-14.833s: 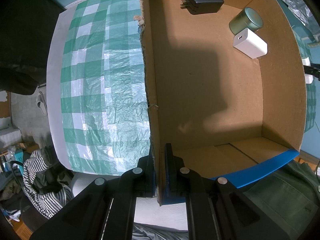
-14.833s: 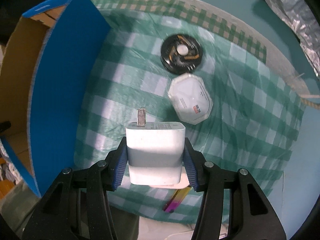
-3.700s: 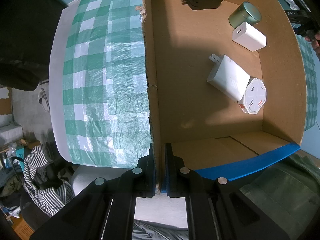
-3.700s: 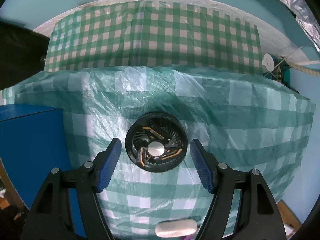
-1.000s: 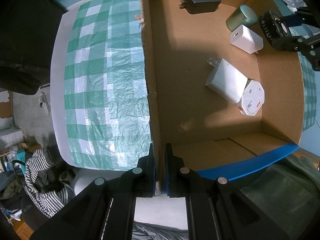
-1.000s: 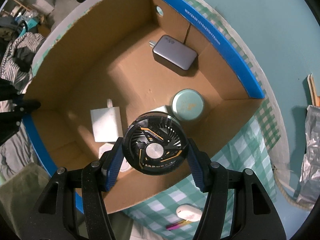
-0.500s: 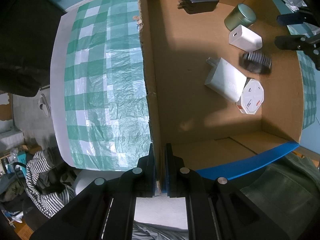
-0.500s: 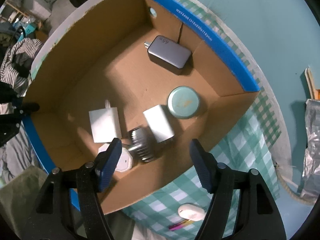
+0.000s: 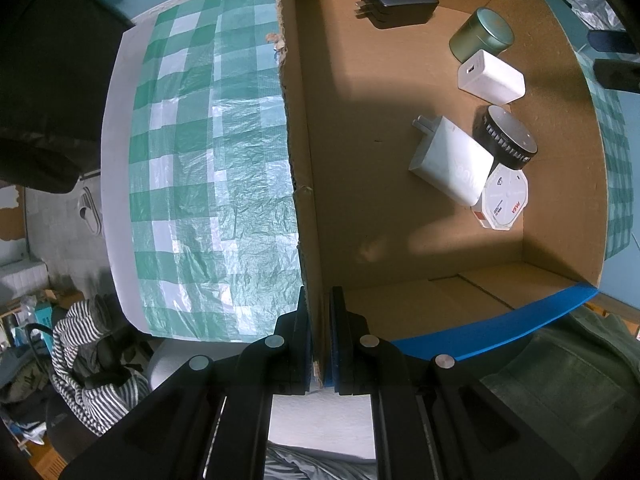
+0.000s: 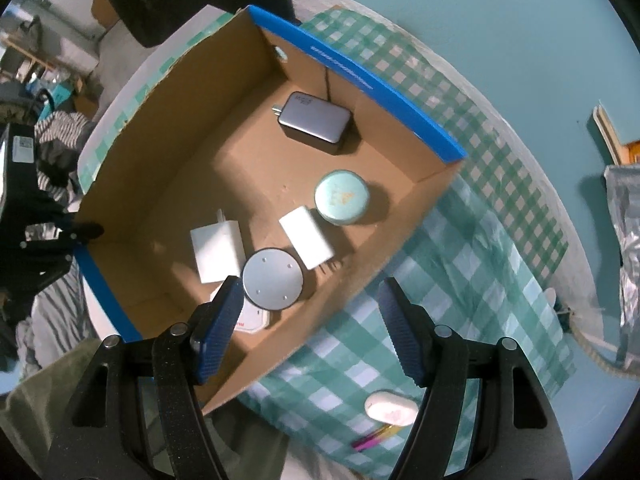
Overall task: Organize rigid objects
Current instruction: 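Move the right tool back over the white oval power bank, then grasp the white oval power bank with the right tool, then carry the white power bank into the box and open the right tool, then move the right tool back over the gold-and-pink USB stick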
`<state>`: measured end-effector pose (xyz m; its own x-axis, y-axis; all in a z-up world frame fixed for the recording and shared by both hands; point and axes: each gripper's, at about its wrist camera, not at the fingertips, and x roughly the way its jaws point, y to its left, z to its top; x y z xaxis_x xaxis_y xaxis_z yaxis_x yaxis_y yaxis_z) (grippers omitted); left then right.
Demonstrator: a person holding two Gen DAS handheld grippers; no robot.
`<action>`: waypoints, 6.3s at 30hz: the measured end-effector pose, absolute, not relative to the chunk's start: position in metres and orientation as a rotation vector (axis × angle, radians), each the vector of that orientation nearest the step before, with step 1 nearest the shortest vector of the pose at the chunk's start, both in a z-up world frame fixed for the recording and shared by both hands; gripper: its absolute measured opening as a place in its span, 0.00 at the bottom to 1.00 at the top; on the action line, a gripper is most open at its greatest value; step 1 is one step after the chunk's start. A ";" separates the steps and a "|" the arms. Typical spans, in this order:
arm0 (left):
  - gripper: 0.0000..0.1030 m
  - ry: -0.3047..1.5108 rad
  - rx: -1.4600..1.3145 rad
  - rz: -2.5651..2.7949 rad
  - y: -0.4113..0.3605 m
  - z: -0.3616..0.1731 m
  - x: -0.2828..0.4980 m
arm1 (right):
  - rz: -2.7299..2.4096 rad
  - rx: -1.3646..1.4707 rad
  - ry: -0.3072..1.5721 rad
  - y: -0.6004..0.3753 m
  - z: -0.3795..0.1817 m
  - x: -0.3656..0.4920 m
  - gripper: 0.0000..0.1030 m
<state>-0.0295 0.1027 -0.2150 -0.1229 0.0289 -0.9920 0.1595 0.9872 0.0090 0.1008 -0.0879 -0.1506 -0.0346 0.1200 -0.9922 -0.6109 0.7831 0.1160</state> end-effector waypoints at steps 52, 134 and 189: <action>0.07 1.689 0.148 -0.107 0.101 -0.213 -0.033 | 0.017 0.302 1.819 -0.322 -0.279 0.040 0.73; 0.07 1.680 0.158 -0.127 0.100 -0.213 -0.028 | 0.550 -0.384 1.566 -0.088 -0.159 0.092 0.36; 0.07 1.682 0.151 -0.128 0.102 -0.211 -0.035 | 0.432 -0.226 1.469 -0.153 -0.123 0.081 0.51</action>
